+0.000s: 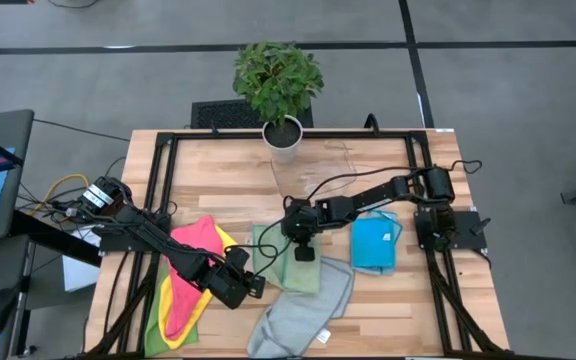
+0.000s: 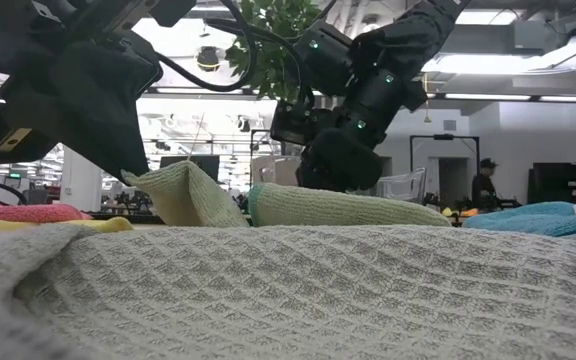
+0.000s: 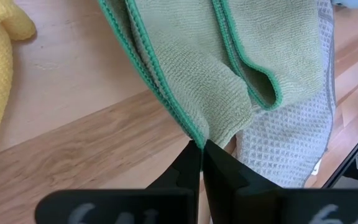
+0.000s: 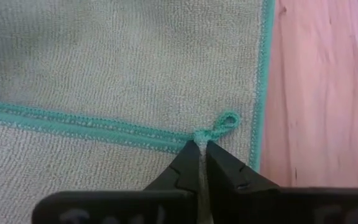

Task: Fold microfiber towels
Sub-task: Fold the light green microfiber cloth

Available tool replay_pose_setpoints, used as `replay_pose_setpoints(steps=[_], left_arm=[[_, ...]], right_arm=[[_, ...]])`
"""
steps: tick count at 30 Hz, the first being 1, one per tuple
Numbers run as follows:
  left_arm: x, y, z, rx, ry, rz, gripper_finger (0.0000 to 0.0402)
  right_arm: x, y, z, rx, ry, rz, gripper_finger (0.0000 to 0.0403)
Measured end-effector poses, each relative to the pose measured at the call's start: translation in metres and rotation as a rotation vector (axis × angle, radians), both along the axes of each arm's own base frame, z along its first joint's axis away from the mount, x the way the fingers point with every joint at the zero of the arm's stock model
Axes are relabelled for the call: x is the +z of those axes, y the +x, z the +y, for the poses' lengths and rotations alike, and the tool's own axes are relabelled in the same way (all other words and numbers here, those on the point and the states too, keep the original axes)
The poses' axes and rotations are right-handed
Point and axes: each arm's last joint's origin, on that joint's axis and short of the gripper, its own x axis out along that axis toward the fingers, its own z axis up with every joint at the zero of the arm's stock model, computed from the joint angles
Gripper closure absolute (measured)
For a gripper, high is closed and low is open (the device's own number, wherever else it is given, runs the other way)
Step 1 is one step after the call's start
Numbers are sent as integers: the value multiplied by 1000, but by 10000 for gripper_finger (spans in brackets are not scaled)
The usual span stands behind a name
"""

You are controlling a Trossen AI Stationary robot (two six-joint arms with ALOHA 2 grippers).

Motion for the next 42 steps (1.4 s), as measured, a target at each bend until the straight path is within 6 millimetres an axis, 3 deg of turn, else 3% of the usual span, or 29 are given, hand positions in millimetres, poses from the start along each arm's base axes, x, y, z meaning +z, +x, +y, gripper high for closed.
replay_pose_setpoints(steps=[7, 16, 28, 34, 42], left_arm=[[0, -2, -4, -35, -35, 21, 399], [-1, -27, -34, 1, -49, -6, 399], [-4, -30, -26, 60, 15, 36, 399], [-4, -30, -26, 64, 14, 34, 399], [-4, -30, -26, 65, 14, 33, 399]], right_arm=[[12, -2, 14, -18, -43, -1, 366], [18, -3, 27, -16, -55, -35, 358], [23, 2, 44, 44, -52, -123, 359], [17, 3, 37, 17, -68, -102, 358], [18, 3, 36, 35, -36, -109, 317]])
